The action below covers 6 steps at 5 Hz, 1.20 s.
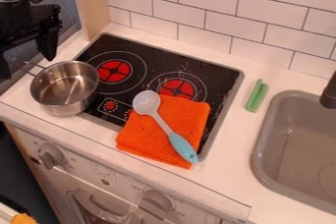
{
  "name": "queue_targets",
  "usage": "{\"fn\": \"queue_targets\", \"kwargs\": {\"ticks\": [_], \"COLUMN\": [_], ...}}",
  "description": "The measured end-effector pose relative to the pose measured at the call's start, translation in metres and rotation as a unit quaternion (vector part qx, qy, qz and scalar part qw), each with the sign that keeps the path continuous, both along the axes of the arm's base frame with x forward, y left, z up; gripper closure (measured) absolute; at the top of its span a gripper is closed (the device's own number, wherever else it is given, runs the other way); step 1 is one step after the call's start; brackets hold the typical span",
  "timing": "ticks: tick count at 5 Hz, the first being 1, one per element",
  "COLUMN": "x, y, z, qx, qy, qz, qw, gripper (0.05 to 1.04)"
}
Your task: Move the green object to the left side of the burner
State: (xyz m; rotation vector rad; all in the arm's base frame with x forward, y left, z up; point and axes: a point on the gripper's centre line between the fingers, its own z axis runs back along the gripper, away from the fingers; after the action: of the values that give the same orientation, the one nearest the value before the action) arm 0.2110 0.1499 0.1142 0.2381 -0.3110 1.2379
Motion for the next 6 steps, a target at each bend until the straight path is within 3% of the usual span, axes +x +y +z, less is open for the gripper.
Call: {"fn": "queue_targets", "kwargs": {"ticks": [1, 3, 4, 5, 6], "x": [0.0, 0.058, 0.089, 0.109, 0.127], "y": [-0.002, -0.052, -0.09, -0.133, -0.174], "z": [-0.005, 0.002, -0.002, -0.012, -0.017], "qx": [-0.006, -0.024, -0.038, -0.053, -0.055], "qy": [0.006, -0.016, -0.021, -0.011, -0.012], "qz": [0.003, -0.095, -0.184, -0.281, -0.377], "qw": [1.0, 0.9951, 0.9819, 0.9581, 0.9244], "gripper": [0.082, 0.082, 0.082, 0.082, 0.082]}}
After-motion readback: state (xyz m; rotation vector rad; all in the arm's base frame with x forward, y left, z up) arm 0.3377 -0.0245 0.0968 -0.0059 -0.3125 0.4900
